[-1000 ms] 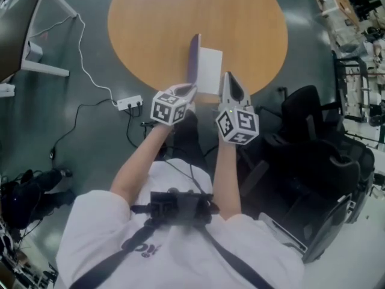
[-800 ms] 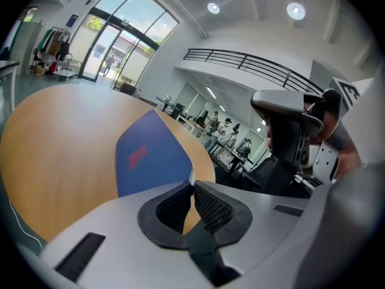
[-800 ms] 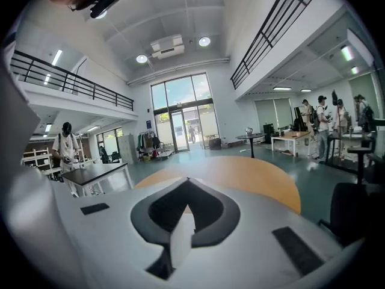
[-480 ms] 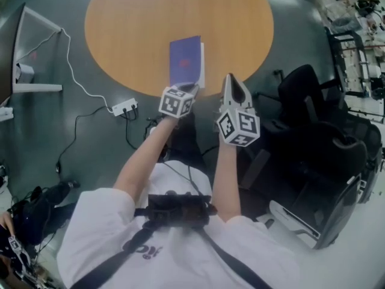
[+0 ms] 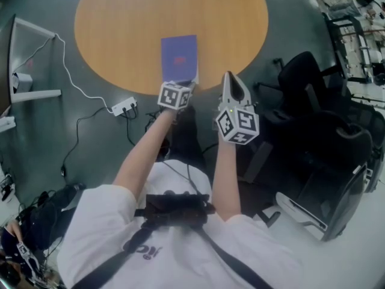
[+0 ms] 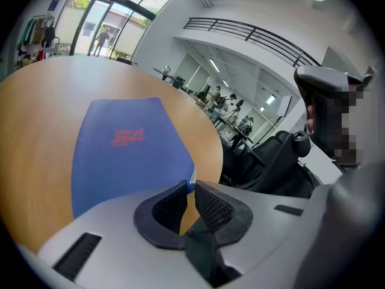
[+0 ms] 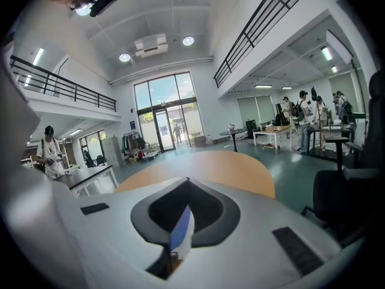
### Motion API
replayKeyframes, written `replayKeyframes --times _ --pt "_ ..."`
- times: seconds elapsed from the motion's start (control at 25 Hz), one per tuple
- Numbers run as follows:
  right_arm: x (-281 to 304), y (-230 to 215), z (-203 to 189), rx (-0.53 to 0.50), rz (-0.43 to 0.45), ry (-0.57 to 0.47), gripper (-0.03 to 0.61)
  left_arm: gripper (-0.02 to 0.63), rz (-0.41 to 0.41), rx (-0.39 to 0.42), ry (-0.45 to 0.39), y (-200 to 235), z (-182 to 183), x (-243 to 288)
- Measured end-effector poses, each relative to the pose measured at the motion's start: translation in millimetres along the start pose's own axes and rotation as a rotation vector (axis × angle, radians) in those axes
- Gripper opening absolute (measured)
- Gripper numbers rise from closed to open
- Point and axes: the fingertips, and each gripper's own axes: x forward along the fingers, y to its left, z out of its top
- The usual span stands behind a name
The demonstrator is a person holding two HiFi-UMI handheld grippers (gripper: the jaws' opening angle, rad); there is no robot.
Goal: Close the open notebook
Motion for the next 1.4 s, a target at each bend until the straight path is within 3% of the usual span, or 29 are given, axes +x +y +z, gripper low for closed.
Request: replayKeyframes --times 0.36,0.56,0.8,0.96,1.16,1.4 --pt "-5 4 0 0.004 0.001 -0.014 0.023 0.068 -0.059 0.046 0.001 -7 1 1" --pt "-2 14 6 0.004 0.011 -0.035 0.023 0.069 -0.084 0.063 -0.052 -12 9 -20" --pt "4 43 20 -0.018 0.065 -0.073 0.023 0.069 -0.136 0.036 -0.260 -17 51 -77" --pt "8 71 39 -0.056 0.108 -0.108 0.023 0.067 -0.112 0.105 -0.424 -20 97 -135" --pt "10 109 60 -0.114 0.156 -0.133 0.023 0.064 0.036 0.237 -0.600 -18 142 -214" --pt "4 162 98 -0.189 0.224 -0.208 0.023 0.012 0.197 0.255 -0.799 -8 178 -305"
